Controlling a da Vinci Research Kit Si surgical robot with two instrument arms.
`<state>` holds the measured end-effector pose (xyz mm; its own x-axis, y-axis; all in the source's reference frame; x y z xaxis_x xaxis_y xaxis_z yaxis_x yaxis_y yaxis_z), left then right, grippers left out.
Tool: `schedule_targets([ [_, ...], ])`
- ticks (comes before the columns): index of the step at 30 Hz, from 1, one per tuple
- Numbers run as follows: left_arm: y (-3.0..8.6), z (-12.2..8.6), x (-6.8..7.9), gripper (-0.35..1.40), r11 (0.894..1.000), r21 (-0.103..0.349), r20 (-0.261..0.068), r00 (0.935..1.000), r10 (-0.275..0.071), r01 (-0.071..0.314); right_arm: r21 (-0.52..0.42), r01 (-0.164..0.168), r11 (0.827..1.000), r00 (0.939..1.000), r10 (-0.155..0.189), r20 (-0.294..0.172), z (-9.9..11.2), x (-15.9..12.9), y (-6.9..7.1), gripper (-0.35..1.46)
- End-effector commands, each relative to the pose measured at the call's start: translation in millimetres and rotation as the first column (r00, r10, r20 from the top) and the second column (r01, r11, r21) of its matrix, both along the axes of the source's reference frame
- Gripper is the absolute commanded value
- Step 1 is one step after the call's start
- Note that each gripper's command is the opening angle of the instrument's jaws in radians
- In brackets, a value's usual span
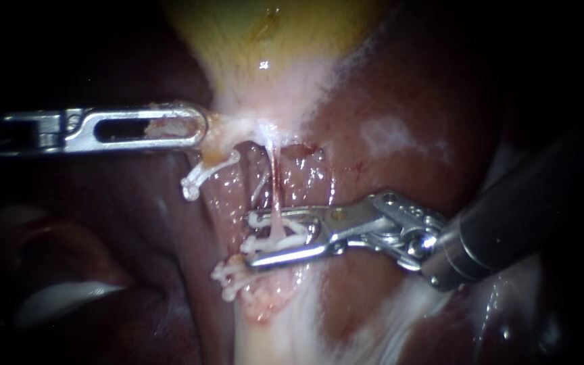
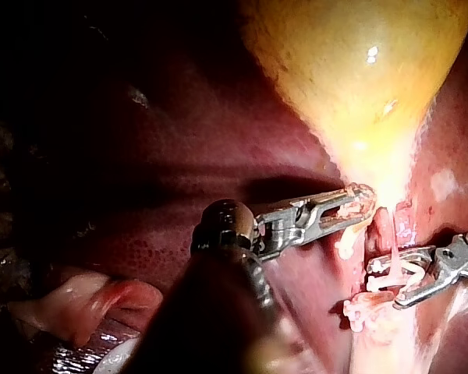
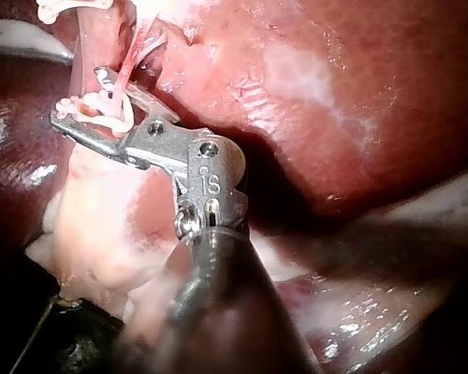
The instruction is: Clipping second clip right tube
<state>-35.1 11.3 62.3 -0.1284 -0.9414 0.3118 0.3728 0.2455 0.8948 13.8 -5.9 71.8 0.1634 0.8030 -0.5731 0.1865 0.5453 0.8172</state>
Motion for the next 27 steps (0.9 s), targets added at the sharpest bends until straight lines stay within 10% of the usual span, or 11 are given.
schedule_targets([
  [1, 0.0, 0.0, 0.0, -0.35, 1.000, 0.000, 0.000, 1.0000, 0.000, 0.000, 0.010, 0.006, 1.000, 1.0000, -0.006, -0.003, -0.1, 0.0, -0.1, 0.42],
  [12, 0.0, 0.0, 0.0, -0.35, 1.000, 0.000, 0.000, 1.0000, 0.000, 0.000, 0.039, 0.002, 0.999, 1.0000, -0.002, -0.008, -0.6, 0.2, -0.4, 0.28],
  [17, 0.0, 0.0, 0.1, -0.35, 1.000, 0.000, 0.000, 1.0000, 0.000, 0.000, 0.094, -0.012, 0.995, 0.9998, 0.011, 0.017, -0.6, -0.4, -0.5, -0.35],
  [27, 0.0, 0.0, 0.1, -0.35, 1.000, 0.000, 0.001, 1.0000, 0.001, -0.001, 0.091, -0.028, 0.995, 0.9993, 0.026, 0.029, -0.2, -0.9, -0.2, -0.35],
])
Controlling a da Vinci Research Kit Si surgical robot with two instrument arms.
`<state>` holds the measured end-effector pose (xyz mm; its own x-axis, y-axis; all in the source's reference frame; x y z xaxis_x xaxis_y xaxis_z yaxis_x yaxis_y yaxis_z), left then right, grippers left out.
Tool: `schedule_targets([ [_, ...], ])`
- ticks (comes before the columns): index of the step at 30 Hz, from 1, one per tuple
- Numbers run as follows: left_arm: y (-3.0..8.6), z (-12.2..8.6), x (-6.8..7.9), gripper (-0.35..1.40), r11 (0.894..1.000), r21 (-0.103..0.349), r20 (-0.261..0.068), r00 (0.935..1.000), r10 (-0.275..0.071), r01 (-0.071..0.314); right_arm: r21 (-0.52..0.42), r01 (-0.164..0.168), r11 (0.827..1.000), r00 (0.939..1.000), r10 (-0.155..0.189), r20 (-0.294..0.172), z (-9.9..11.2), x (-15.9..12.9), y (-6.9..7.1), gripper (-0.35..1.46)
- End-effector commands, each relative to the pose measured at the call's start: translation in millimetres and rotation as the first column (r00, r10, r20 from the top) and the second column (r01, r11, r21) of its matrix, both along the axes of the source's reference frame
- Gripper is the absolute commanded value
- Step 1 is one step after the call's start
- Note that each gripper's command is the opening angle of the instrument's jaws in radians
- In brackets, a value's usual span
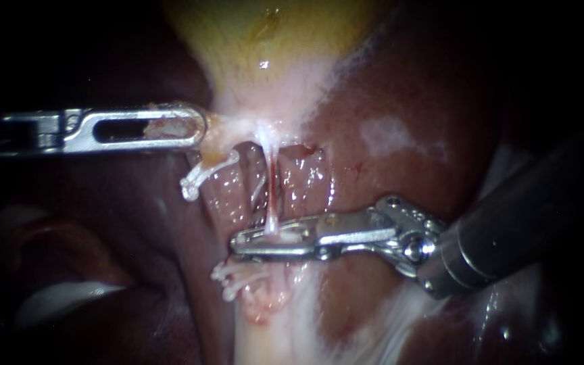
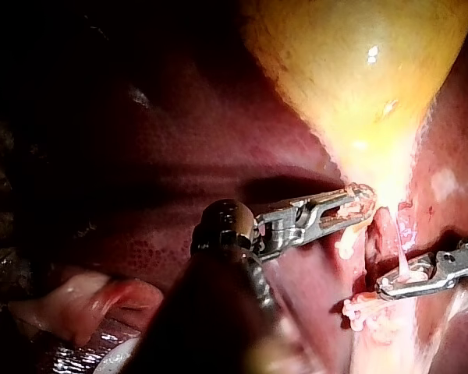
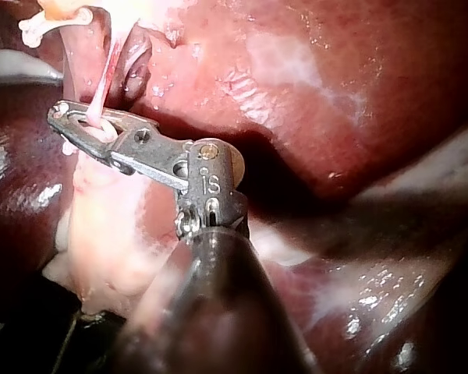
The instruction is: Clipping second clip right tube
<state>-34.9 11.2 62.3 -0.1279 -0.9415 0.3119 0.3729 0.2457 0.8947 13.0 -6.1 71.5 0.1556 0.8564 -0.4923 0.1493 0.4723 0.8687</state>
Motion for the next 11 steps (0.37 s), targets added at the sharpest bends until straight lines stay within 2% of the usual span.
schedule_targets([
  [1, 0.0, 0.0, 0.0, -0.35, 1.000, 0.000, 0.001, 1.0000, 0.001, -0.001, 0.000, 0.000, 1.000, 1.0000, 0.000, 0.000, 0.1, 0.0, 0.0, -0.35],
  [11, 0.1, 0.1, 0.1, -0.35, 1.000, 0.000, 0.002, 1.0000, 0.001, -0.001, 0.000, 0.000, 1.000, 1.0000, 0.000, 0.000, 0.1, -0.1, 0.2, -0.35],
])
